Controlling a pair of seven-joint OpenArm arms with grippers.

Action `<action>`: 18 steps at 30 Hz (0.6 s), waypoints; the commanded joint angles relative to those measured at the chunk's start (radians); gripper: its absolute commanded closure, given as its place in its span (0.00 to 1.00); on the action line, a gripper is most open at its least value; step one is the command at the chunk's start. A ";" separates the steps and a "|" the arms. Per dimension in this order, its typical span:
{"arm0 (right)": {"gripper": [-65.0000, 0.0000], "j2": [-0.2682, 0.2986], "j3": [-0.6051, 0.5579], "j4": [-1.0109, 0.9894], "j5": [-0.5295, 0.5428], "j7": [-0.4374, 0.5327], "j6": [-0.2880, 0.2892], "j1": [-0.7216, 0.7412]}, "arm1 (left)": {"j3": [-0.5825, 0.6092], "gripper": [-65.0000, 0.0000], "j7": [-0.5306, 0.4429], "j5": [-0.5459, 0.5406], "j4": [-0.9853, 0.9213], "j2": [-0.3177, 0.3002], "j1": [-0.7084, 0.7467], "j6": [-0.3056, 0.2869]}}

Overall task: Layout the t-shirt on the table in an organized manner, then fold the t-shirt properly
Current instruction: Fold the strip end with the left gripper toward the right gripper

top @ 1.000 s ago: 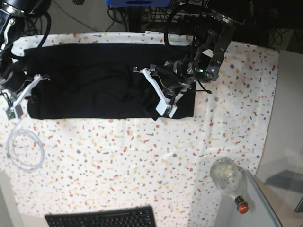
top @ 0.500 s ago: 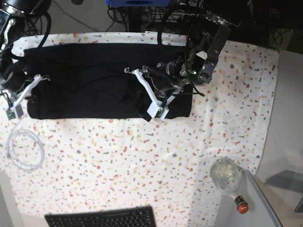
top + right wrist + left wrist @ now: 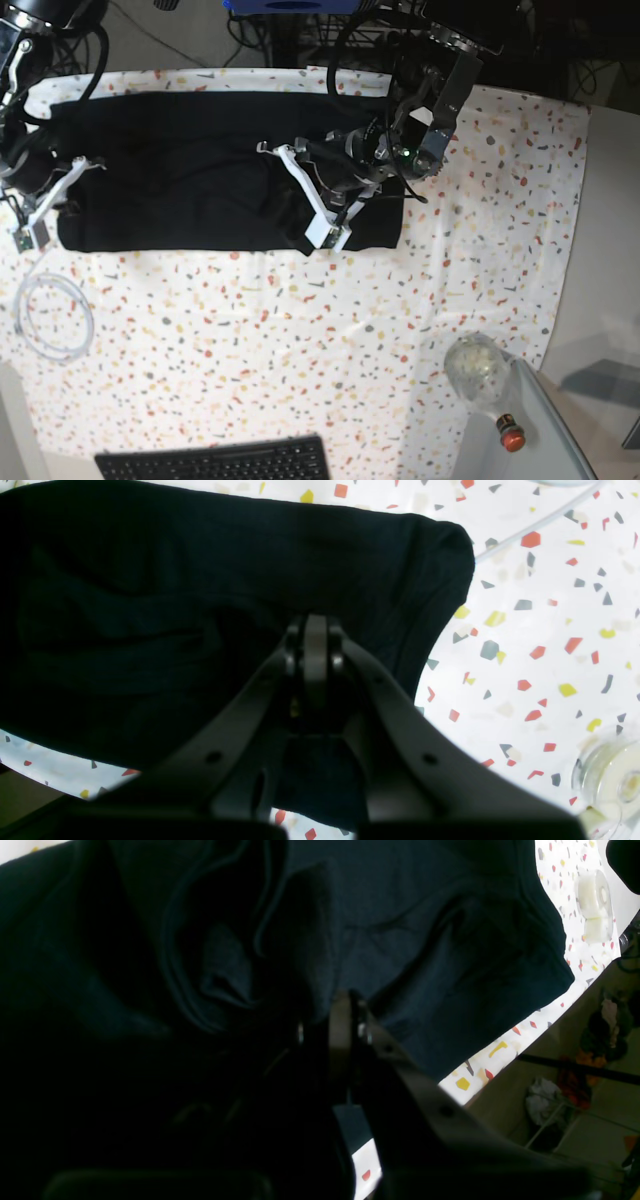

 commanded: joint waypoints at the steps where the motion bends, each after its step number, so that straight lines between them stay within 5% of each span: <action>1: 1.00 0.010 0.004 0.014 0.016 0.020 0.001 0.009 | -0.001 1.00 -0.016 -0.017 0.014 0.007 -0.011 -0.009; 5: 1.00 0.010 0.004 0.014 0.016 0.020 0.001 0.010 | -0.001 1.00 -0.016 -0.018 0.014 0.007 -0.011 -0.009; 11: 1.00 0.010 0.004 0.014 0.016 0.018 0.001 0.010 | 0.010 0.46 -0.016 -0.021 -0.003 0.010 -0.039 -0.009; 14: 1.00 0.010 0.004 0.014 0.016 0.017 0.001 0.010 | 0.019 0.32 -0.016 -0.021 -0.035 0.034 -0.070 -0.009; 18: 1.00 0.010 0.004 0.014 0.016 0.015 0.001 0.010 | 0.151 0.31 -0.016 -0.023 -0.073 0.039 -0.131 -0.012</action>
